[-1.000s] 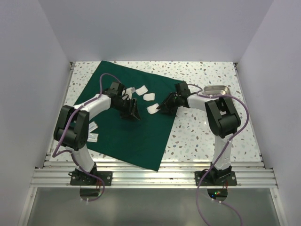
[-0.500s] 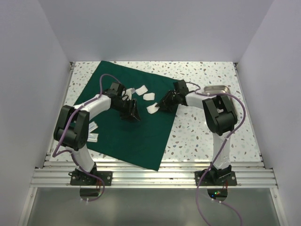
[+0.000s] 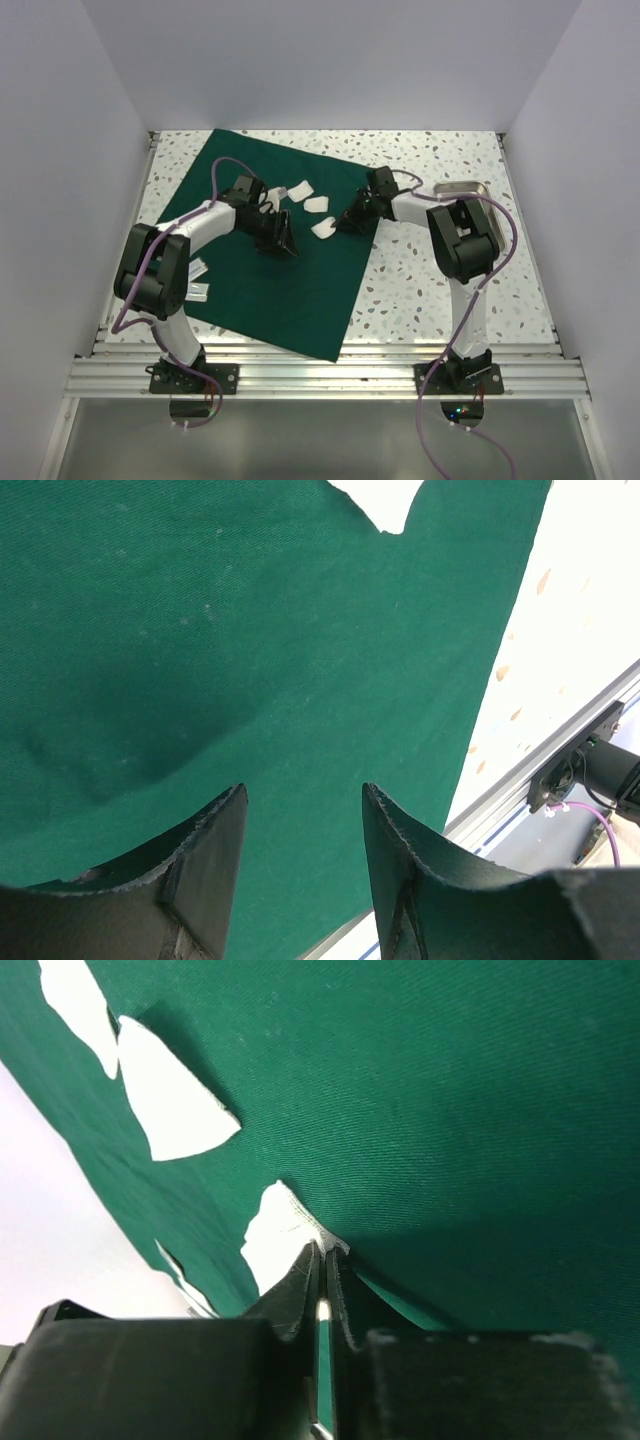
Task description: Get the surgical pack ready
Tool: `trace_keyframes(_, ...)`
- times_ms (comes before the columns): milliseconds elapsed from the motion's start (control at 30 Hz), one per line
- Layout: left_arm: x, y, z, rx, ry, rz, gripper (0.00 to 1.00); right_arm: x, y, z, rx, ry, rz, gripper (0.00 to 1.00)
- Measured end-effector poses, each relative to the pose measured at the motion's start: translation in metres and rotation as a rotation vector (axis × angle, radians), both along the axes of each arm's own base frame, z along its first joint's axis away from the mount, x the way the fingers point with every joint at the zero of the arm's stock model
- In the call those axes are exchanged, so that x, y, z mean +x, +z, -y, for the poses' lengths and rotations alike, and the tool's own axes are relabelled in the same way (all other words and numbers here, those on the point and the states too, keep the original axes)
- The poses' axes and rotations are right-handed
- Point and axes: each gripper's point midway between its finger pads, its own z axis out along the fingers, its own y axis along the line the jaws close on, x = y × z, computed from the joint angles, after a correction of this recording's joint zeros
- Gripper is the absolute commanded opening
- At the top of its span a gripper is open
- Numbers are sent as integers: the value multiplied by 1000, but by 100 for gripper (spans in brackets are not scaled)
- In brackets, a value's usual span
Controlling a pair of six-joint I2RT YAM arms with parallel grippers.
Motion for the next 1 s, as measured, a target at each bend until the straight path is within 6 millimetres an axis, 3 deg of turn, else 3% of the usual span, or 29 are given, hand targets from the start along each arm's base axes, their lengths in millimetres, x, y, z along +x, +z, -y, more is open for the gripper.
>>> trace_keyframes(133, 1, 0, -1, 0, 4, 1, 54, 3, 4, 1, -32, 41, 26, 0)
trace_keyframes(300, 2, 2, -1, -6, 5, 19, 54, 20, 25, 5, -94, 108, 123, 0)
trace_keyframes(467, -4, 10, -1, -39, 1, 72, 54, 23, 57, 36, -175, 101, 189, 0)
trace_keyframes(567, -6, 13, 1, -57, -4, 88, 54, 28, 88, 75, -214, 36, 237, 0)
trace_keyframes(767, -2, 15, 4, -75, -9, 113, 54, 40, 136, 176, -305, -162, 314, 0)
trace_keyframes(867, -1, 16, 5, -82, -12, 119, 54, 43, 141, 226, -349, -262, 318, 0)
trace_keyframes(1000, -2, 15, 5, -83, -12, 118, 54, 39, 125, 280, -384, -365, 270, 0)
